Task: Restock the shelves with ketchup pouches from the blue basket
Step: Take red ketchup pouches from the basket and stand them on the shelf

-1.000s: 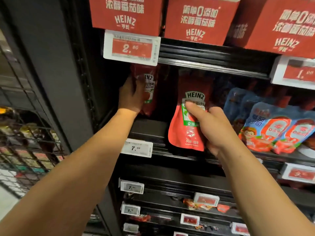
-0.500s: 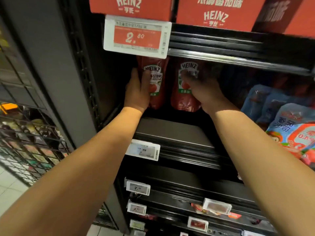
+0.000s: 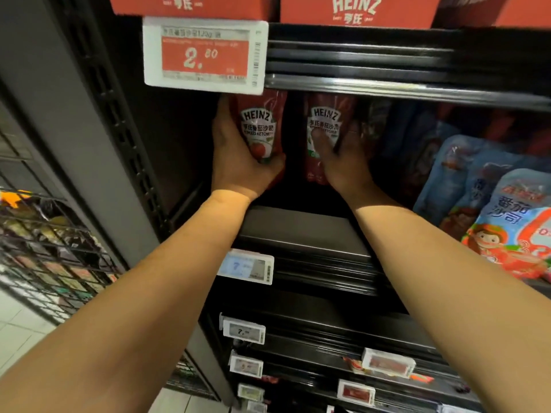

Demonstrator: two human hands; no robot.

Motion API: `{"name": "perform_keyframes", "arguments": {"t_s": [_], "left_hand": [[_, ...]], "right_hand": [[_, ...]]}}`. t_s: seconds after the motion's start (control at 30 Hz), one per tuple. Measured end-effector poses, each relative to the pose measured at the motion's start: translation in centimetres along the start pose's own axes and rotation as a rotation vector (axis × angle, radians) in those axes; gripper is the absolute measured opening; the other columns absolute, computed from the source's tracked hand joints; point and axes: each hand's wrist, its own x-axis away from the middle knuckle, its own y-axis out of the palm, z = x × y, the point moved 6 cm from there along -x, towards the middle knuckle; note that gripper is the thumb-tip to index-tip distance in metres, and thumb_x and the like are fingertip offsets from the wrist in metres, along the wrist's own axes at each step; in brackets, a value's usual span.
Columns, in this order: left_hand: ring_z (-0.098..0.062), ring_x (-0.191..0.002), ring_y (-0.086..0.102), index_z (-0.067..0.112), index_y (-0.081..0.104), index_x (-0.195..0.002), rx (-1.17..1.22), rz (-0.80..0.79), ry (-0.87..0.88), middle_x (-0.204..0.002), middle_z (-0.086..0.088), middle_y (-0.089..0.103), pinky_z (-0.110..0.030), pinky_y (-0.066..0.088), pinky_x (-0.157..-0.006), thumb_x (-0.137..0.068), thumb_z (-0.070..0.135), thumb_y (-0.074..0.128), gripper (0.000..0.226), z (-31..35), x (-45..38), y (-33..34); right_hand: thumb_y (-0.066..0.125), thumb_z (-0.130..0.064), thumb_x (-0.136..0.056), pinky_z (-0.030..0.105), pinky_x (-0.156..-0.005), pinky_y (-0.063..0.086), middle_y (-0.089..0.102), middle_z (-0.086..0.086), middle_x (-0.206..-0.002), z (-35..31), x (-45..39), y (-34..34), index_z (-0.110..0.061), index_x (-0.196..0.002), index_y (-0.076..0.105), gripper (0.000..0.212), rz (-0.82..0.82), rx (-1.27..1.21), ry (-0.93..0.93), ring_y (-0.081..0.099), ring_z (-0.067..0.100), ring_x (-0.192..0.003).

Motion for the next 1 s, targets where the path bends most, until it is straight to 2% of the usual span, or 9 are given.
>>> {"name": "perform_keyframes", "arguments": {"t_s": [0.07,0.17,0.23,0.47,0.6,0.67,0.73,0.83,1.0], "left_hand": [[-0.013,-0.134,0.038,0.007,0.020,-0.157,-0.133,-0.054,-0.008,-0.150,-0.016,0.032,0.003,0.024,-0.100,-0.067,0.026,0.088,0.115,-0.2,0.1,0.5],[-0.031,-0.133,0.044,0.005,0.019,-0.158,-0.280,-0.174,-0.075,-0.149,-0.019,0.031,-0.023,0.034,-0.109,-0.083,0.030,0.079,0.099,-1.0,-0.3,1.4],[-0.035,-0.133,0.045,0.003,0.017,-0.159,-0.343,-0.228,-0.126,-0.150,-0.022,0.031,-0.032,0.034,-0.111,-0.092,0.032,0.070,0.090,-1.5,-0.7,2.0],[-0.033,-0.124,0.053,0.004,0.031,-0.153,-0.403,-0.182,-0.105,-0.137,-0.021,0.051,-0.032,0.039,-0.102,-0.093,0.034,0.069,0.077,-2.0,-2.2,3.0],[-0.024,-0.117,0.057,0.011,0.051,-0.139,-0.427,-0.193,-0.074,-0.132,-0.013,0.055,-0.017,0.038,-0.093,-0.087,0.040,0.069,0.063,-2.6,-2.3,3.3],[-0.021,-0.114,0.056,0.016,0.055,-0.133,-0.435,-0.197,-0.076,-0.129,-0.009,0.057,-0.014,0.035,-0.088,-0.083,0.042,0.071,0.059,-2.8,-2.3,3.4],[-0.022,-0.114,0.055,0.017,0.054,-0.132,-0.438,-0.188,-0.087,-0.128,-0.009,0.056,-0.017,0.037,-0.089,-0.082,0.044,0.073,0.060,-3.0,-2.2,3.4],[-0.029,-0.117,0.056,0.014,0.052,-0.133,-0.449,-0.189,-0.092,-0.125,-0.013,0.056,-0.033,0.049,-0.095,-0.083,0.040,0.075,0.061,-2.8,-2.2,3.4],[-0.036,-0.115,0.059,0.009,0.046,-0.138,-0.517,-0.215,-0.148,-0.128,-0.018,0.053,-0.043,0.052,-0.091,-0.086,0.037,0.073,0.065,-2.8,-2.1,3.6]], "right_hand": [[0.066,-0.045,-0.091,0.037,-0.104,0.049,0.066,0.003,-0.127,0.3,0.1,0.0,-0.014,-0.138,0.048,0.059,-0.013,0.035,0.053,0.063,0.021,-0.118],[0.064,-0.044,-0.088,0.036,-0.107,0.045,0.063,0.004,-0.133,0.7,0.3,0.0,-0.018,-0.144,0.040,0.066,-0.025,0.118,0.096,0.059,0.024,-0.124],[0.064,-0.039,-0.090,0.028,-0.105,0.044,0.063,0.005,-0.133,0.9,0.2,-0.1,-0.016,-0.144,0.040,0.063,-0.004,0.149,0.102,0.059,0.026,-0.123],[0.058,-0.041,-0.099,0.024,-0.097,0.043,0.063,0.009,-0.133,1.2,-0.3,-0.6,-0.011,-0.140,0.049,0.052,0.053,0.248,0.018,0.059,0.027,-0.123],[0.060,-0.040,-0.098,0.033,-0.107,0.044,0.060,0.012,-0.137,0.8,-0.5,-0.3,-0.011,-0.144,0.046,0.056,0.063,0.330,-0.039,0.055,0.030,-0.127],[0.059,-0.042,-0.098,0.037,-0.108,0.043,0.059,0.014,-0.138,0.6,-0.5,0.0,-0.011,-0.145,0.045,0.058,0.066,0.392,-0.044,0.054,0.032,-0.128],[0.058,-0.044,-0.098,0.035,-0.106,0.045,0.062,0.014,-0.135,0.7,-0.7,0.6,-0.010,-0.142,0.048,0.056,0.056,0.410,-0.024,0.056,0.033,-0.125],[0.058,-0.047,-0.097,0.034,-0.108,0.043,0.060,0.011,-0.138,0.6,-1.4,1.8,-0.014,-0.144,0.048,0.058,-0.018,0.403,0.007,0.052,0.031,-0.130],[0.064,-0.036,-0.097,0.029,-0.106,0.043,0.060,0.010,-0.137,0.0,-1.6,3.8,-0.010,-0.141,0.048,0.054,-0.039,0.340,0.026,0.055,0.029,-0.128]]}}
